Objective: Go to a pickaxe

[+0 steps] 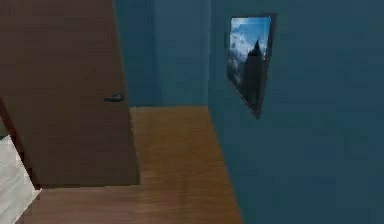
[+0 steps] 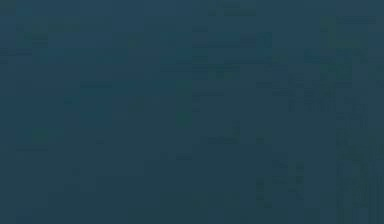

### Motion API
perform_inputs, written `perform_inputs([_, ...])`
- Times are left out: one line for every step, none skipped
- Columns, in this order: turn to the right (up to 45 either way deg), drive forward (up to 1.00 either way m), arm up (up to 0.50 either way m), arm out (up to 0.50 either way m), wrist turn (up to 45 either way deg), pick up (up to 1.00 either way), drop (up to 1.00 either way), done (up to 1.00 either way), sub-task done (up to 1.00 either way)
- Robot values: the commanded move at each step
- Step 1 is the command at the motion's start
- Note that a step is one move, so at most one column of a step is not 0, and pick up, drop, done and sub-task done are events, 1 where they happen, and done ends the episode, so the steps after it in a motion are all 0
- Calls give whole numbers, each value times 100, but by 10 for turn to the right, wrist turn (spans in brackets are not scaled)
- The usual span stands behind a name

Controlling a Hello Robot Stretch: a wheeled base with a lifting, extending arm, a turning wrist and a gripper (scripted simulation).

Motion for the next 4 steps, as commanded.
perform_inputs([-450, 0, 0, 0, 0, 0, 0, 0, 0])
perform_inputs([-270, 0, 0, 0, 0, 0, 0, 0, 0])
perform_inputs([0, 85, 0, 0, 0, 0, 0, 0, 0])
perform_inputs([-360, 0, 0, 0, 0, 0, 0, 0, 0])
